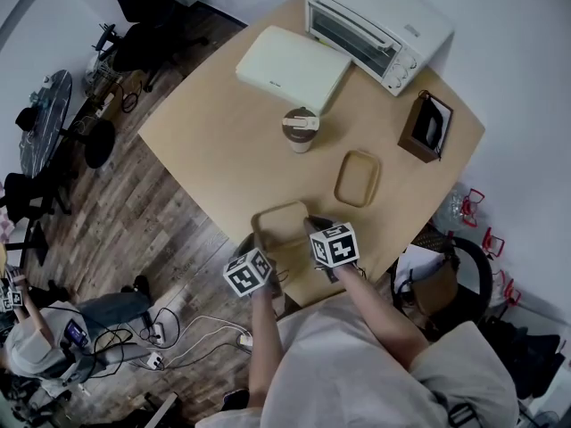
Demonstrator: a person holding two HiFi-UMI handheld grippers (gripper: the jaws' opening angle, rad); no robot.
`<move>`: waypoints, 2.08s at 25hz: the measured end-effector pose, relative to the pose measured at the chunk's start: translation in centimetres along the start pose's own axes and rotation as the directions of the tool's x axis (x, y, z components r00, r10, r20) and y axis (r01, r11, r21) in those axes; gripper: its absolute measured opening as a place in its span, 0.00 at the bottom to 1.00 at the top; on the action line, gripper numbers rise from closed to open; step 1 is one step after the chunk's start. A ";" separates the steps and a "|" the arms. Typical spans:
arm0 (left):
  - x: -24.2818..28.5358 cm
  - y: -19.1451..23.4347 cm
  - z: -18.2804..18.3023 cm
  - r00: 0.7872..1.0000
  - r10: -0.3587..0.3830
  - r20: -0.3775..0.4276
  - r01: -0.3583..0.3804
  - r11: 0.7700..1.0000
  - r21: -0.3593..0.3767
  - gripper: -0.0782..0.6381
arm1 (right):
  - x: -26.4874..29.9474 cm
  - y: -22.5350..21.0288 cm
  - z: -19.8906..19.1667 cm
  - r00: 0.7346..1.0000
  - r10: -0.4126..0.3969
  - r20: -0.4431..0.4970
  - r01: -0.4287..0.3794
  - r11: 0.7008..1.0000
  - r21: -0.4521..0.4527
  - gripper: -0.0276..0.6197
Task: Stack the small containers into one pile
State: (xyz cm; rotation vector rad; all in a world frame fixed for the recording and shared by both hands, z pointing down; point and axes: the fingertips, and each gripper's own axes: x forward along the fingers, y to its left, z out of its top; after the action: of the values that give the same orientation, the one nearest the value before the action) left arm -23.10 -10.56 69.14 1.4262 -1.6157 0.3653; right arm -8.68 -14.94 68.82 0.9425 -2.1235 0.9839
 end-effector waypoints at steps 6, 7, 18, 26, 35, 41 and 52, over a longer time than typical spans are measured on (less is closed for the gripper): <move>0.5 0.3 -0.5 1.000 0.007 -0.017 -0.007 1.000 -0.006 0.13 | 0.5 -0.3 -0.3 1.000 -0.004 -0.017 0.004 1.000 0.005 0.09; 0.6 0.3 -0.5 1.000 0.009 -0.018 -0.009 1.000 -0.007 0.13 | 0.6 -0.3 -0.4 1.000 -0.004 -0.019 0.004 1.000 0.006 0.09; 0.6 0.6 -0.1 0.999 0.034 -0.008 -0.034 0.999 -0.016 0.26 | 0.5 -2.2 -0.6 0.998 -0.058 -0.029 0.058 0.998 -0.014 0.16; -0.4 -1.9 0.9 0.999 0.013 0.029 -0.014 0.999 0.036 0.25 | -1.0 -3.9 -0.2 0.997 -0.075 0.010 0.075 0.997 0.011 0.16; -2.0 -5.1 0.6 0.999 0.010 0.049 -0.014 0.995 0.098 0.25 | -6.1 -12.7 0.8 0.969 -0.224 0.100 0.209 0.967 0.145 0.16; -2.8 -5.4 -0.3 0.998 0.033 0.062 -0.038 0.995 0.090 0.25 | -8.1 -17.5 -0.1 0.945 -0.306 0.113 0.278 0.937 0.209 0.16; -2.5 -13.1 -2.1 0.997 -0.063 0.051 0.052 0.977 0.205 0.24 | -8.1 -23.4 5.2 0.959 -0.248 0.136 0.253 0.967 -0.017 0.16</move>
State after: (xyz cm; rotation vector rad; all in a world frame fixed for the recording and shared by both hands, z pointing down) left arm -10.69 -11.18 63.94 1.6472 -1.6152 0.4713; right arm 13.32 -27.41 68.79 1.2549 -2.0566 0.7735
